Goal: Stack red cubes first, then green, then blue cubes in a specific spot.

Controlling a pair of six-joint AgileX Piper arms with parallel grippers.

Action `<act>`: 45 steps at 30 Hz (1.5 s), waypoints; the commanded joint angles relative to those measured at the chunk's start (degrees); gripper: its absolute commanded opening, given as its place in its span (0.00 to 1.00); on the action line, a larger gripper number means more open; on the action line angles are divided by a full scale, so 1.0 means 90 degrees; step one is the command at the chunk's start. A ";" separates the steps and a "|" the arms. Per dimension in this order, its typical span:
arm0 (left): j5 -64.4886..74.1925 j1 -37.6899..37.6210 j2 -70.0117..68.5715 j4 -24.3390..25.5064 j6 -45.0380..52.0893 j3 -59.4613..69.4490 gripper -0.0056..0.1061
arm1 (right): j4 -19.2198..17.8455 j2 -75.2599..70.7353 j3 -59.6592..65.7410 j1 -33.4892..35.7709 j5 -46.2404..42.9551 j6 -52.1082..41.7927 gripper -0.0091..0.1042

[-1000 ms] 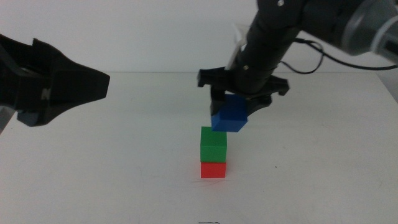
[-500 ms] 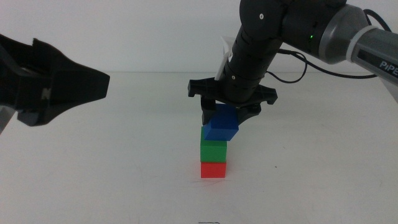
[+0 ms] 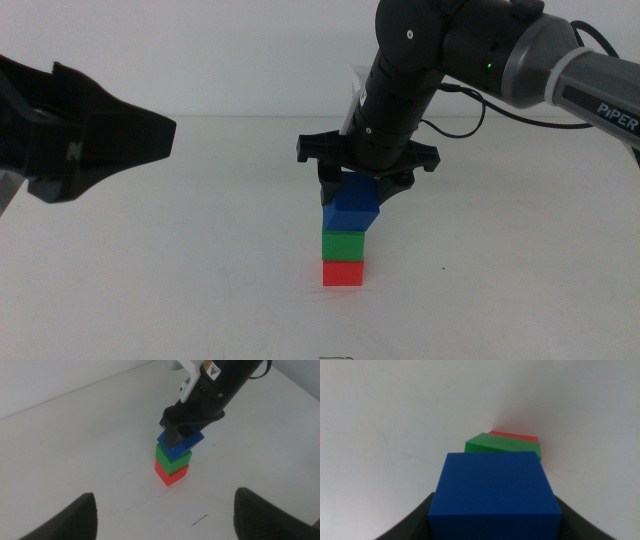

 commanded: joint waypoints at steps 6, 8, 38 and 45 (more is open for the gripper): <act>-0.0393 -0.0005 -0.0012 -0.0125 0.0006 -0.0147 0.89 | -0.0029 -0.0299 -0.0213 0.0011 0.0046 -0.0056 0.26; -0.0393 -0.0005 -0.0012 -0.0125 0.0006 -0.0147 0.89 | -0.0029 -0.0299 -0.0213 0.0011 0.0039 -0.0056 0.57; -0.0393 -0.0005 -0.0012 -0.0125 0.0006 -0.0147 0.89 | -0.1358 -0.2303 -0.0060 -0.0840 -0.0551 -0.1098 0.69; -0.0393 -0.0005 -0.0012 -0.0125 0.0006 -0.0147 0.89 | -0.1742 -0.4723 0.1977 -0.1936 -0.2143 -0.1482 0.70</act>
